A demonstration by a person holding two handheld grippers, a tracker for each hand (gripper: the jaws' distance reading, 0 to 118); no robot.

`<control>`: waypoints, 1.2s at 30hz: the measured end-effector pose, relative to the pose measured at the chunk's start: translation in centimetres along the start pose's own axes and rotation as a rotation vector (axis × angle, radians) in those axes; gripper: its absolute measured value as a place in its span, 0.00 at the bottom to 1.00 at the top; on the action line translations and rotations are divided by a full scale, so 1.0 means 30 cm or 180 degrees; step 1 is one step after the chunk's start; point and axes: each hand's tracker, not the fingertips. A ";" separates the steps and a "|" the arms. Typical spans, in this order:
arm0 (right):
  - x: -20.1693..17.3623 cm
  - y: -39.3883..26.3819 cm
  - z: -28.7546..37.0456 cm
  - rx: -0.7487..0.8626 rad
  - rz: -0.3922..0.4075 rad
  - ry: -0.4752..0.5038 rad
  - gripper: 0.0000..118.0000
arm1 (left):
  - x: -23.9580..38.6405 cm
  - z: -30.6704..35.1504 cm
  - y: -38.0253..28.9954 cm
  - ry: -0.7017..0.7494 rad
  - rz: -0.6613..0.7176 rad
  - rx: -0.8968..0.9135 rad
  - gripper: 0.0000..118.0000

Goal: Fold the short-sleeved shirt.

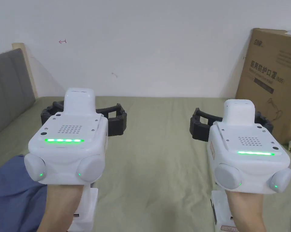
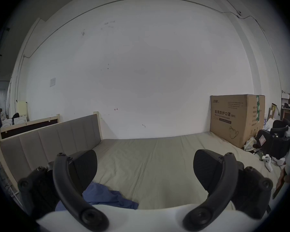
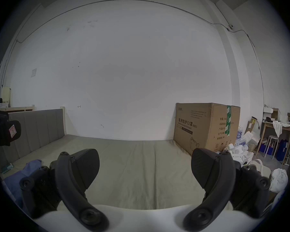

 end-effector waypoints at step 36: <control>0.000 -0.004 0.003 -0.0006 -0.0008 0.0048 0.95 | -0.008 0.001 0.014 -0.0021 0.0014 -0.0022 0.98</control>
